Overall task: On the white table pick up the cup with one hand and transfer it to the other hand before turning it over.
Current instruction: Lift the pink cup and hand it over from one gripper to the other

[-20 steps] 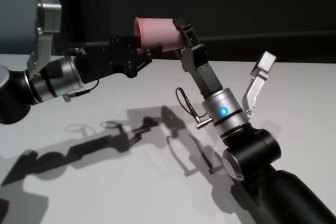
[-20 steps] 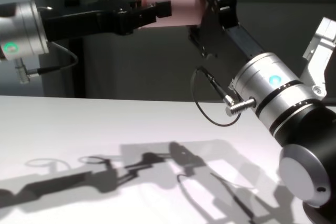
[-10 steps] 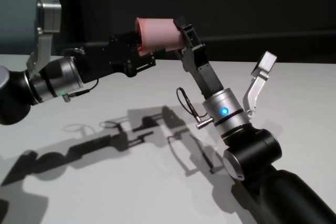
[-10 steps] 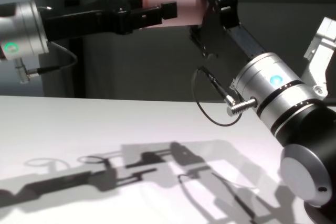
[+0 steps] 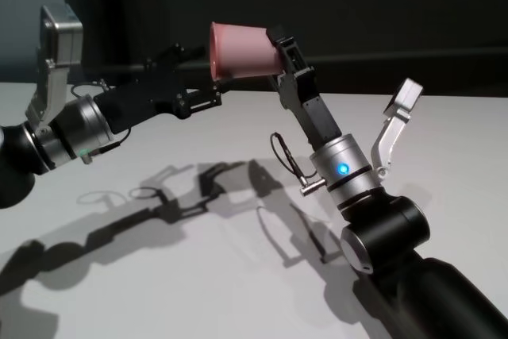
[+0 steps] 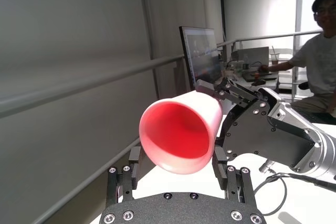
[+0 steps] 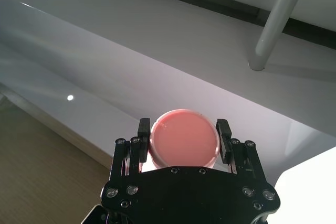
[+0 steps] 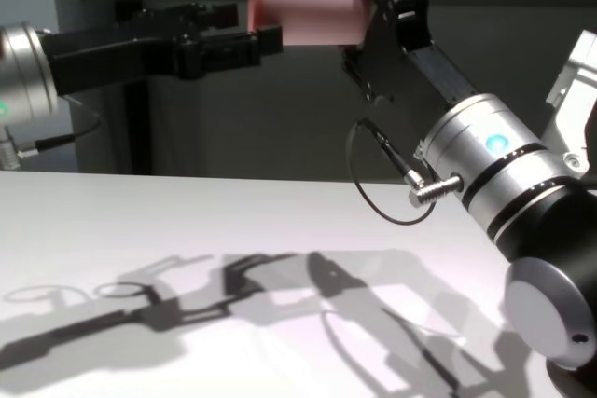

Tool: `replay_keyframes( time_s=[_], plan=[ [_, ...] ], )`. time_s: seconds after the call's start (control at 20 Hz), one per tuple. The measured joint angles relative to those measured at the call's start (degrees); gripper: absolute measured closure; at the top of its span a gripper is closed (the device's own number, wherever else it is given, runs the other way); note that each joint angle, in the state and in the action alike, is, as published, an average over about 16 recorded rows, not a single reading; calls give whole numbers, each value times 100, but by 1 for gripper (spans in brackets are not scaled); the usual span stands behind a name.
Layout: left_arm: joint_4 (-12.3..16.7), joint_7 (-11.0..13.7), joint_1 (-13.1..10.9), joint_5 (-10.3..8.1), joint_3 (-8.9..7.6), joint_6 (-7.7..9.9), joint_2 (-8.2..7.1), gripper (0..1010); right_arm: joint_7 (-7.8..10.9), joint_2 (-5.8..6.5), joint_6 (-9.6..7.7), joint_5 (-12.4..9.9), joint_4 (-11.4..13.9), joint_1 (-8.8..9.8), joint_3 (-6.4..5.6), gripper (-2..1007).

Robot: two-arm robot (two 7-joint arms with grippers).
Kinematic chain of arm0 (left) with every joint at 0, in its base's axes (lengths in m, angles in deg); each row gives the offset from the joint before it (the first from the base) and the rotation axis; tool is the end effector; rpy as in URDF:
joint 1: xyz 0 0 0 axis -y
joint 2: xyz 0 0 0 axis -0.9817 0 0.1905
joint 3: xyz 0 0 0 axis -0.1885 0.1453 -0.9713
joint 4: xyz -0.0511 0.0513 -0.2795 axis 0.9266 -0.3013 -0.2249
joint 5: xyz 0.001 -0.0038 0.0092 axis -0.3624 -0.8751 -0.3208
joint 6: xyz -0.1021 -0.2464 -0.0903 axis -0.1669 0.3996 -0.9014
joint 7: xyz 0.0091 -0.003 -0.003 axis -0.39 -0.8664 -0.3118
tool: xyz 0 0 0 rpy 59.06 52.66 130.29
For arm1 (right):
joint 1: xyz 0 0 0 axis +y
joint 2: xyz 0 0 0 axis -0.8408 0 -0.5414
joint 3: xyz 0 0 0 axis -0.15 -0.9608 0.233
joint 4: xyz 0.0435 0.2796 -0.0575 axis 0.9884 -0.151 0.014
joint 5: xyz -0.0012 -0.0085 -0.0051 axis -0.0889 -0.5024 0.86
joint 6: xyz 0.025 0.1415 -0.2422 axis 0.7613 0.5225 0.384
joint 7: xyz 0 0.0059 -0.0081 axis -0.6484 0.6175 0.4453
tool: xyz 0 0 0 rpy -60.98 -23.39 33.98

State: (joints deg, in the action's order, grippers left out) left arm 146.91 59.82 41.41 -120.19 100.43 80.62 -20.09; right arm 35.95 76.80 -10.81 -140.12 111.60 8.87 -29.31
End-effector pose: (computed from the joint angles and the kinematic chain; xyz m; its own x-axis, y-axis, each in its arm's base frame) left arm 0.4214 0.0682 -0.2231 0.8509 0.5101 0.1260 -0.5064 0.8601 -0.0616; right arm 0.3914 0.1055 -0.2895 0.5195 0.1031 -0.8482 0.7201 0.4815 0.4996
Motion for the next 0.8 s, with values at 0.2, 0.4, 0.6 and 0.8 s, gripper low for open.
replay_keyframes(
  time_s=[0.2, 0.4, 0.6, 0.8],
  plan=[
    [201, -405, -234, 139, -118, -80, -88, 86, 4, 33, 28, -37, 5, -2, 33, 267],
    [445, -840, -500, 287, -272, -96, -174, 34, 9, 61, 53, -73, -5, -15, 72, 267],
    [760, -1370, -816, 452, -459, -38, -255, 10, 9, 85, 79, -105, -19, -31, 112, 267],
    [1126, -1952, -1178, 601, -667, 143, -308, 9, 0, 107, 104, -129, -33, -46, 152, 268]
  ],
)
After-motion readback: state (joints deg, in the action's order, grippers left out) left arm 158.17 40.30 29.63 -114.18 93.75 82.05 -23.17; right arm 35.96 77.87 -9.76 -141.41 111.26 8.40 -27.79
